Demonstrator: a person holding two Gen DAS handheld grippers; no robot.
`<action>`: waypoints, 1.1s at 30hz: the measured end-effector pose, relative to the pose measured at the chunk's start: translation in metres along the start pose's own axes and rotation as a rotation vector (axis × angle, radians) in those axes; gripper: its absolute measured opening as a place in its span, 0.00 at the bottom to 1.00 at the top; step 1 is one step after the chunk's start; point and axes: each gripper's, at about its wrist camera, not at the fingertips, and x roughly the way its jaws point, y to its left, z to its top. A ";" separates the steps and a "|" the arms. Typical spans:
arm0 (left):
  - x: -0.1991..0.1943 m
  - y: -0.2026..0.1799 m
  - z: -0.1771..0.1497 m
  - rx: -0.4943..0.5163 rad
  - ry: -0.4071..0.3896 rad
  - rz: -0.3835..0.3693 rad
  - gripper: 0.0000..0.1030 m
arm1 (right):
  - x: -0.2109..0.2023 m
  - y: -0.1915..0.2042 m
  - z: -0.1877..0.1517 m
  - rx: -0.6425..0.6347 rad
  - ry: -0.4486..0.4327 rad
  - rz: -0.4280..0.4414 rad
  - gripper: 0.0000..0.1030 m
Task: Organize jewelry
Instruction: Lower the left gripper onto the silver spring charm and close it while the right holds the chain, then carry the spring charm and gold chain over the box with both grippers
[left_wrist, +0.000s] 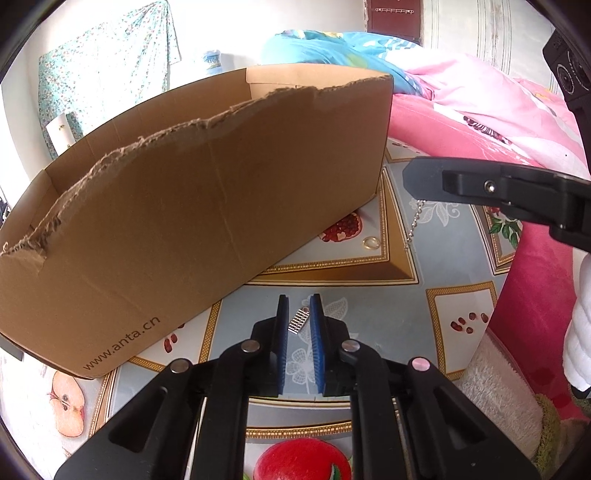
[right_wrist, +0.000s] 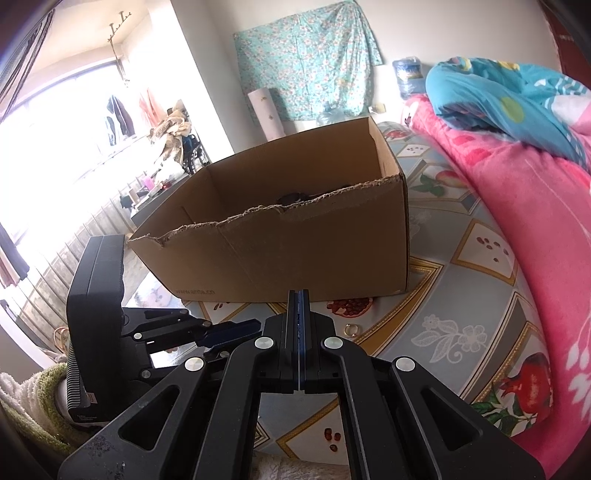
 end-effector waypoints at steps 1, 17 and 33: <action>-0.001 0.000 0.000 0.000 0.000 -0.005 0.11 | 0.000 0.000 0.000 0.000 0.001 0.001 0.00; 0.007 0.004 0.000 -0.032 0.036 -0.068 0.11 | 0.005 0.003 0.001 0.000 0.002 0.003 0.00; 0.008 -0.014 0.001 0.039 0.039 0.000 0.04 | 0.004 0.002 0.001 0.001 -0.007 0.005 0.00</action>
